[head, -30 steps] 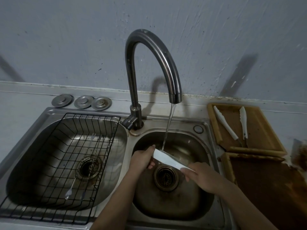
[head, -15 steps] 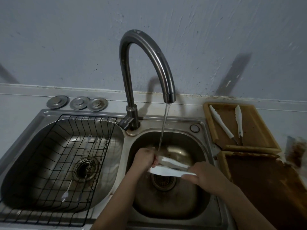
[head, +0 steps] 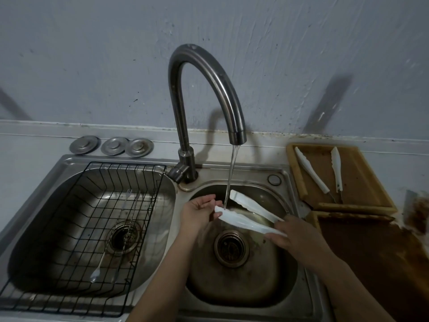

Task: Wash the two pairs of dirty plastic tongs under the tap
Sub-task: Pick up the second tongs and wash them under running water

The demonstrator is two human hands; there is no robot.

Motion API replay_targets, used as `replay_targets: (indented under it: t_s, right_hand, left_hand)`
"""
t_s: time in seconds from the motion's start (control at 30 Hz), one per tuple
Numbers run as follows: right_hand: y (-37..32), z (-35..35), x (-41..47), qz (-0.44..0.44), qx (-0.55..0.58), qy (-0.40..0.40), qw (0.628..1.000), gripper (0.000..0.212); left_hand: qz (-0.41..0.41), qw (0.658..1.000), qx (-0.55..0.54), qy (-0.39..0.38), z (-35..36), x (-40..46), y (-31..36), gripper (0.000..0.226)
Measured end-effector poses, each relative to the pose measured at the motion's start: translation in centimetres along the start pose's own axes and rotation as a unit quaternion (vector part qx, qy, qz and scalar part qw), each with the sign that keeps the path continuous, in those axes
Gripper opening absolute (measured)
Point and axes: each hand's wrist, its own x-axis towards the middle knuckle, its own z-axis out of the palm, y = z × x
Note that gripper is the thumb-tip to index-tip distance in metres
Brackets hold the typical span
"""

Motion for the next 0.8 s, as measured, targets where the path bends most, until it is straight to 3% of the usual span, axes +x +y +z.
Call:
replay_targets:
  t_s: [0.07,0.2,0.33,0.6,0.67,0.8]
  right_hand:
    - [-0.1,-0.2,-0.3,0.007,0.009,0.026,1.0,0.036]
    - [-0.6,-0.5,-0.5,0.016,-0.002,0.062,0.998,0.033]
    - [-1.4,-0.7,-0.3,0.007,-0.026,0.069,0.997,0.034]
    - [-2.5,0.3,-0.3,-0.02,-0.043,0.084,0.995,0.03]
    - [-2.4,0.4,-0.3,-0.026,-0.004,0.094,0.995,0.04]
    - [-2.6,0.2,-0.3,-0.002,0.152,0.127,0.98,0.078]
  left_hand:
    - [0.0,1.0,-0.023,0.0,0.3,-0.2,-0.1,0.016]
    - [-0.005,0.999,0.037,-0.015,0.5,-0.4,-1.4,0.016]
    - [-0.014,0.995,-0.037,-0.094,1.6,-1.7,-1.5,0.039]
    - [-0.058,0.984,-0.164,-0.025,2.3,-1.7,-0.3,0.022]
    - [-0.039,0.985,-0.164,-0.027,2.2,-1.6,-0.4,0.026]
    - [-0.023,0.983,-0.18,-0.039,1.6,-1.2,-0.1,0.027]
